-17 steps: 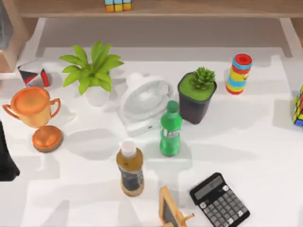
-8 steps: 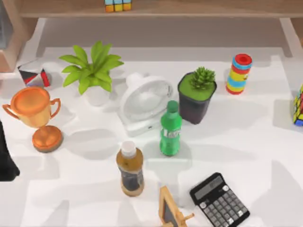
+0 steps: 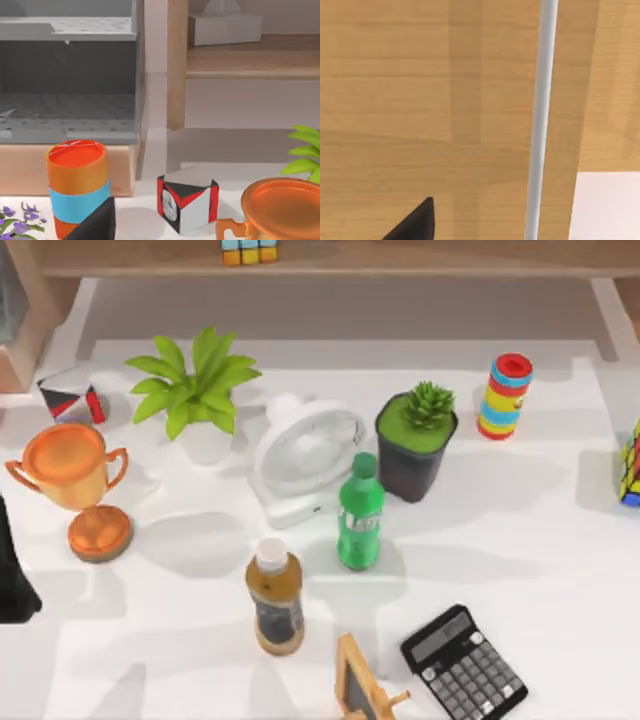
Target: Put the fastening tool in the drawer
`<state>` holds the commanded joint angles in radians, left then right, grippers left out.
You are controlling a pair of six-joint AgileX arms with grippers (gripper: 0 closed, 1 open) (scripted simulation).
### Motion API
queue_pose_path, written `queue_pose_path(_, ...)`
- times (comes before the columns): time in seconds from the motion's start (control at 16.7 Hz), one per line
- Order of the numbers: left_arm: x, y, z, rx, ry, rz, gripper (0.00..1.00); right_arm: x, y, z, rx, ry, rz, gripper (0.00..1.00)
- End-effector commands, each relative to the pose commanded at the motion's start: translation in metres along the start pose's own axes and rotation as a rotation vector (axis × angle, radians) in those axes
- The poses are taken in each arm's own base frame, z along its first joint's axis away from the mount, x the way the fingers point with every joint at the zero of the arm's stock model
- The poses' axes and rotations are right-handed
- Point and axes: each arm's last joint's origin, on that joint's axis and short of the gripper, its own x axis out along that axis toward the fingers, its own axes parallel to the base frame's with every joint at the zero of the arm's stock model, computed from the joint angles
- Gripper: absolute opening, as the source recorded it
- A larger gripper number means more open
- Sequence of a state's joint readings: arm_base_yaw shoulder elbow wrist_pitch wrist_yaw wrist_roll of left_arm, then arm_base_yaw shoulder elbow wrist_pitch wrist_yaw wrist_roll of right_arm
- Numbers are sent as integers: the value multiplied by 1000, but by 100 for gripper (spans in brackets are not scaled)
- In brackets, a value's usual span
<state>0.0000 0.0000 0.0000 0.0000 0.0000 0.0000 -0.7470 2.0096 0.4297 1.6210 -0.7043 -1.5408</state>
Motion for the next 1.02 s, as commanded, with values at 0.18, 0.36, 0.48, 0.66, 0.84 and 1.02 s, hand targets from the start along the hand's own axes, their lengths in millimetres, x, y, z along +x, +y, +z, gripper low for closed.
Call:
queue_pose_path(0.18, 0, 0, 0, 0, 0, 0, 100, 1, 7, 0, 8, -9, 21, 100)
queue_pose_path(0.36, 0, 0, 0, 0, 0, 0, 100, 1, 7, 0, 8, -9, 21, 100)
queue_pose_path(0.48, 0, 0, 0, 0, 0, 0, 100, 1, 7, 0, 8, -9, 21, 100)
queue_pose_path(0.66, 0, 0, 0, 0, 0, 0, 100, -1, 8, 1, 8, -10, 19, 100)
queue_pose_path(0.84, 0, 0, 0, 0, 0, 0, 100, -3, 14, 2, 15, -9, 27, 100)
queue_pose_path(1.02, 0, 0, 0, 0, 0, 0, 100, 16, 8, -1, 7, -9, 17, 100)
